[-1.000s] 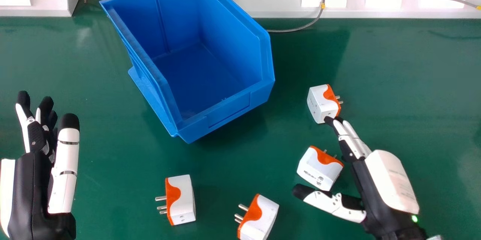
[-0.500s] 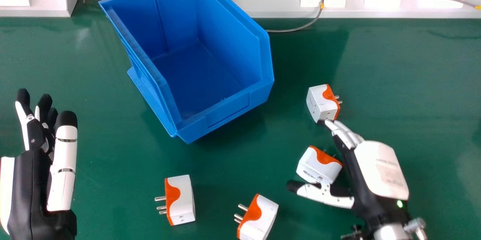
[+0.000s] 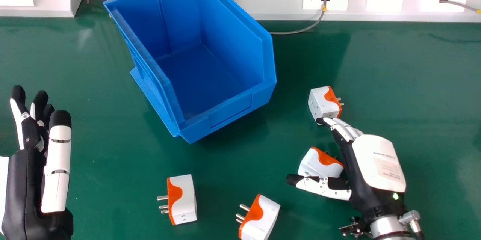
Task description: Pick all objects and put in blue box
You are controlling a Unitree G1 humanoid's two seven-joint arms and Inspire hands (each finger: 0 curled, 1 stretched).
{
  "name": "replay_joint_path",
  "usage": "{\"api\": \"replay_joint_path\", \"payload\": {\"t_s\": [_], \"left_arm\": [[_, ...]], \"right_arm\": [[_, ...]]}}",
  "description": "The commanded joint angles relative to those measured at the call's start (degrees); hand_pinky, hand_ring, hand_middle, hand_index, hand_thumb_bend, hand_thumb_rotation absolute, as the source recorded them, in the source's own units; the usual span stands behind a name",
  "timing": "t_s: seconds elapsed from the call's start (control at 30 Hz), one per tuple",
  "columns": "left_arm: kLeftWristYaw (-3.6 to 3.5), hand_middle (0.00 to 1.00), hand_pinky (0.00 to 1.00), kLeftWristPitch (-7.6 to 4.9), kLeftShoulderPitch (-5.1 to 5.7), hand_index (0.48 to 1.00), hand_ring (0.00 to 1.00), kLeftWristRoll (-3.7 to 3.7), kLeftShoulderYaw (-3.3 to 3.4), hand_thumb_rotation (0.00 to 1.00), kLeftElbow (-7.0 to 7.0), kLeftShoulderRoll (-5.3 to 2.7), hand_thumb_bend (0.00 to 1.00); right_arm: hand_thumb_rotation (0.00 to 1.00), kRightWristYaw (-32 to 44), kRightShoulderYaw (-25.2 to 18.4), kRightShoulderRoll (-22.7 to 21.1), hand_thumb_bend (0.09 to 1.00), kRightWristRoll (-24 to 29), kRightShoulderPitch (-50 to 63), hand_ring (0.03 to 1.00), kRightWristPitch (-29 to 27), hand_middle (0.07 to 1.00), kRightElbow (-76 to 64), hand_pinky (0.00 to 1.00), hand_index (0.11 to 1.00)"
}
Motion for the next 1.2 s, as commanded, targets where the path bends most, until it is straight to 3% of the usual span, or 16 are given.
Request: {"api": "replay_joint_path", "payload": {"t_s": [0.0, 0.1, 0.17, 0.23, 0.3, 0.43, 0.53, 0.77, 0.97, 1.1, 1.17], "left_arm": [[-0.23, 1.0, 1.0, -1.44, -0.13, 1.0, 1.0, 0.12, 0.39, 0.84, -0.76, 0.61, 0.44], [-0.75, 1.0, 1.0, -1.78, -0.05, 1.0, 1.0, -0.35, 0.68, 0.84, -0.58, 0.94, 0.44], [-0.77, 1.0, 1.0, -2.13, -0.17, 1.0, 1.0, -0.12, 0.87, 0.83, -0.39, 1.02, 0.43], [-1.0, 1.0, 1.0, -2.24, -0.38, 1.0, 1.0, -0.54, 0.97, 0.83, -0.32, 1.09, 0.43], [-0.56, 1.0, 1.0, -2.42, -0.38, 1.0, 1.0, 0.18, 1.03, 0.83, -0.37, 0.97, 0.43], [-0.92, 1.0, 1.0, -2.15, -0.53, 1.0, 1.0, -0.81, 1.26, 0.82, -0.57, 1.03, 0.44], [-0.69, 1.0, 1.0, -1.65, -0.56, 1.0, 1.0, -0.24, 1.37, 0.81, -0.87, 1.07, 0.44], [-0.63, 1.0, 1.0, -1.3, -0.86, 1.0, 1.0, -0.09, 1.63, 0.83, -1.24, 1.33, 0.44], [-1.08, 1.0, 1.0, -0.89, -0.9, 1.0, 1.0, -1.26, 1.8, 0.83, -2.02, 1.39, 0.43], [-0.99, 1.0, 1.0, -0.62, -0.63, 1.0, 1.0, -1.58, 1.89, 0.82, -2.54, 1.21, 0.43], [-1.12, 1.0, 1.0, -0.33, -0.39, 1.0, 1.0, -2.18, 1.88, 0.82, -2.91, 1.12, 0.43]], "right_arm": [[0.7, 1.21, 0.72, -0.63, 0.791, 0.98, 1.72, 0.773, 2.23, 0.829, 1.95, 0.62, 0.801], [0.71, 0.51, 1.35, -1.05, 0.791, 0.74, 2.47, 0.773, 2.42, 0.83, 1.58, 0.62, 0.803], [0.71, 0.0, 1.54, -1.41, 0.791, 0.86, 3.15, 0.773, 2.25, 0.831, 1.05, 0.62, 0.802], [0.72, 0.14, 1.49, -1.91, 0.792, 1.16, 4.16, 0.773, 2.16, 0.83, -0.22, 0.62, 0.799], [0.71, 0.57, 1.31, -2.26, 0.791, 1.42, 5.17, 0.774, 2.65, 0.831, -1.44, 0.62, 0.8], [0.73, 1.13, 0.91, -3.89, 0.794, 1.63, 8.74, 0.781, 2.99, 0.837, -4.61, 0.63, 0.807], [0.73, 1.34, 0.59, -4.37, 0.791, 1.79, 10.31, 0.783, 3.41, 0.839, -6.07, 0.63, 0.81], [0.71, 2.96, -0.17, -4.56, 0.768, 2.48, 11.76, 0.797, 5.44, 0.849, -6.78, 0.65, 0.82], [0.7, 1.07, 1.12, -3.52, 0.764, 1.24, 9.21, 0.789, 6.82, 0.842, -3.0, 0.64, 0.814], [0.7, 0.63, 1.98, -2.46, 0.765, 1.02, 6.63, 0.784, 8.41, 0.838, 0.9, 0.64, 0.812], [0.7, -0.03, 2.51, -2.01, 0.767, 0.87, 5.22, 0.782, 9.13, 0.836, 2.93, 0.64, 0.81]]}}
